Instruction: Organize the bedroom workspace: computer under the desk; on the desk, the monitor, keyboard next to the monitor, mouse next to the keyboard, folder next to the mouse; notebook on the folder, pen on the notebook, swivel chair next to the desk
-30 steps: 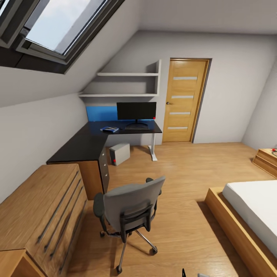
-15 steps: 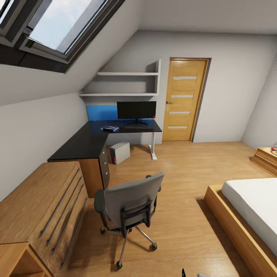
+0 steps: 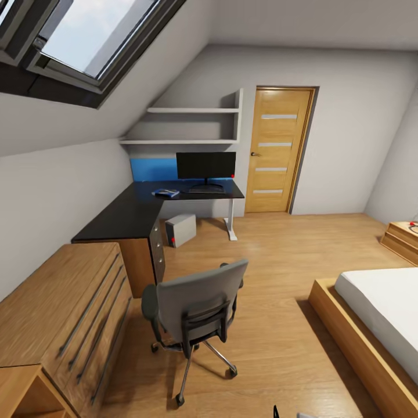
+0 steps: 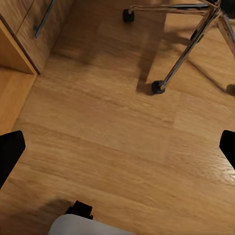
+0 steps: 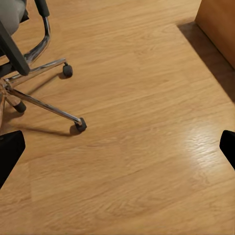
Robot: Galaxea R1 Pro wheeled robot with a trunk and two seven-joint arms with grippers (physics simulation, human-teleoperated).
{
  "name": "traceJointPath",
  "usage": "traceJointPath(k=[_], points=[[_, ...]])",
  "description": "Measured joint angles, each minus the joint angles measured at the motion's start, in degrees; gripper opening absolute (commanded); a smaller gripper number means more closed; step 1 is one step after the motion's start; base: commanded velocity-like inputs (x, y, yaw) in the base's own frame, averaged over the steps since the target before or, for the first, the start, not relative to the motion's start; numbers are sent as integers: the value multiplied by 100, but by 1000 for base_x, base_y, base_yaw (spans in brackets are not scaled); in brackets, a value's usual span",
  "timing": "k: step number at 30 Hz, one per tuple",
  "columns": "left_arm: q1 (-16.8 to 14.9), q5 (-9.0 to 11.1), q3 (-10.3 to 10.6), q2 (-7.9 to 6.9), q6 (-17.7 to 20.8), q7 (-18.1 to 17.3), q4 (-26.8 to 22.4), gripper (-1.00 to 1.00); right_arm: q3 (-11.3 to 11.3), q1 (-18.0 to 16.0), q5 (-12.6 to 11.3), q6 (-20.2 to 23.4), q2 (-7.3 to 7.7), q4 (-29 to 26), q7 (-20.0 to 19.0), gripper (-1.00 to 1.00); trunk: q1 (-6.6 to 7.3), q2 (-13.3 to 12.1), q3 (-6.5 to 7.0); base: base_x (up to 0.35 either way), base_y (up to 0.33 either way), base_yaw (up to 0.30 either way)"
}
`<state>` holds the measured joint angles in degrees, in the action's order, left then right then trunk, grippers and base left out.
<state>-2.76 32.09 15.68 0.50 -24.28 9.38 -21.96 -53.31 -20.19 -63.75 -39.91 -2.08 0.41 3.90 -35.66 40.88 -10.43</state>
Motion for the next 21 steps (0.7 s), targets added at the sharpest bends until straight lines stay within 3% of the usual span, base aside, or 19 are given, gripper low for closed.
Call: traceJointPath(k=[8, 21], points=[[0, 1, 0, -1, -1, 0, 1, 100, 0, 1, 1, 1, 0, 2, 0, 100, -177, 321, -144, -208, 0, 0], [0, 1, -5, 2, -1, 0, 0, 100, 0, 1, 0, 1, 6, 2, 0, 100, -461, 844, -378, -19, 0, 0]])
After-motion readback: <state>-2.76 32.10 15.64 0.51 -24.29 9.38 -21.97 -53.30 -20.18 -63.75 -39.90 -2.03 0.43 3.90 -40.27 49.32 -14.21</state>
